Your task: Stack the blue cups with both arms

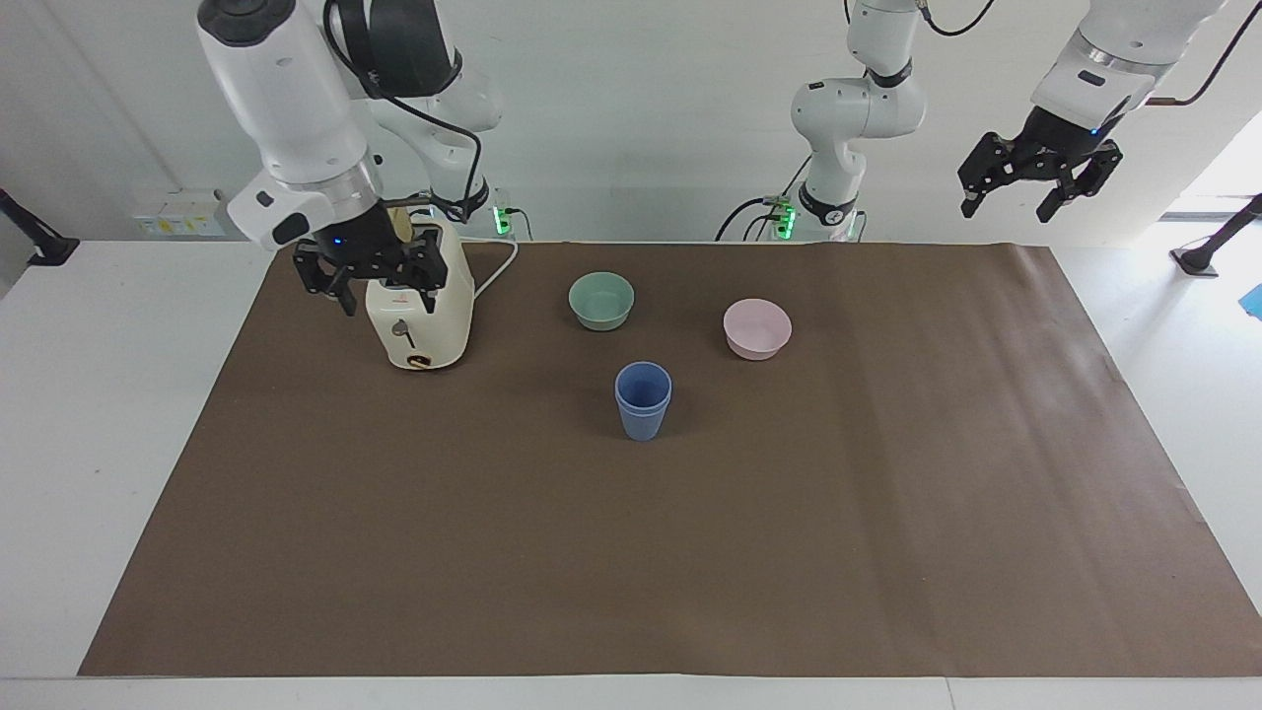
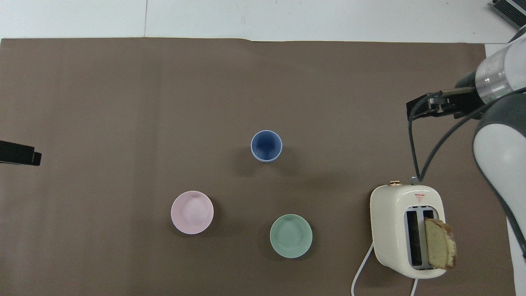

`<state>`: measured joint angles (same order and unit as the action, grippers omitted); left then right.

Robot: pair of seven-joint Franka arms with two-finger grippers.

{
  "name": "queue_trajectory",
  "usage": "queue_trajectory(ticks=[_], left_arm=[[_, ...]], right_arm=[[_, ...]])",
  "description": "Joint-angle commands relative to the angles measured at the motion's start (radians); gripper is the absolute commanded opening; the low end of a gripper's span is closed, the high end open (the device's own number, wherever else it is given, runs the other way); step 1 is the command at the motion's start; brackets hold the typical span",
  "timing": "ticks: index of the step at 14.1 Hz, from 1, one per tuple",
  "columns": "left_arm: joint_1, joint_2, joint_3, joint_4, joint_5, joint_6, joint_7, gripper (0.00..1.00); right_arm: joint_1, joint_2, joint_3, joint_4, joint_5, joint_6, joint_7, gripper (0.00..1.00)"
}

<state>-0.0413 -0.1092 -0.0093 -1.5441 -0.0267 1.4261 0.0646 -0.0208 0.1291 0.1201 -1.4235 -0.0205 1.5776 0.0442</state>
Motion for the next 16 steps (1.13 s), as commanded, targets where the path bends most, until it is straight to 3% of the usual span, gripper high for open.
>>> queue_trajectory(ticks=[1,8,16], left_arm=[[0.006,-0.027,-0.001,-0.028,-0.007,0.001,-0.006,1.00],[0.006,-0.027,-0.001,-0.028,-0.007,0.001,-0.006,1.00],[0.006,-0.027,-0.001,-0.028,-0.007,0.001,-0.006,1.00]], right_arm=[[0.002,-0.025,-0.036,-0.005,-0.010,-0.040,-0.070,1.00],[0.002,-0.058,-0.091,-0.014,0.014,-0.090,-0.056,1.00],[-0.002,-0.071,-0.091,-0.025,0.014,-0.104,-0.047,1.00]])
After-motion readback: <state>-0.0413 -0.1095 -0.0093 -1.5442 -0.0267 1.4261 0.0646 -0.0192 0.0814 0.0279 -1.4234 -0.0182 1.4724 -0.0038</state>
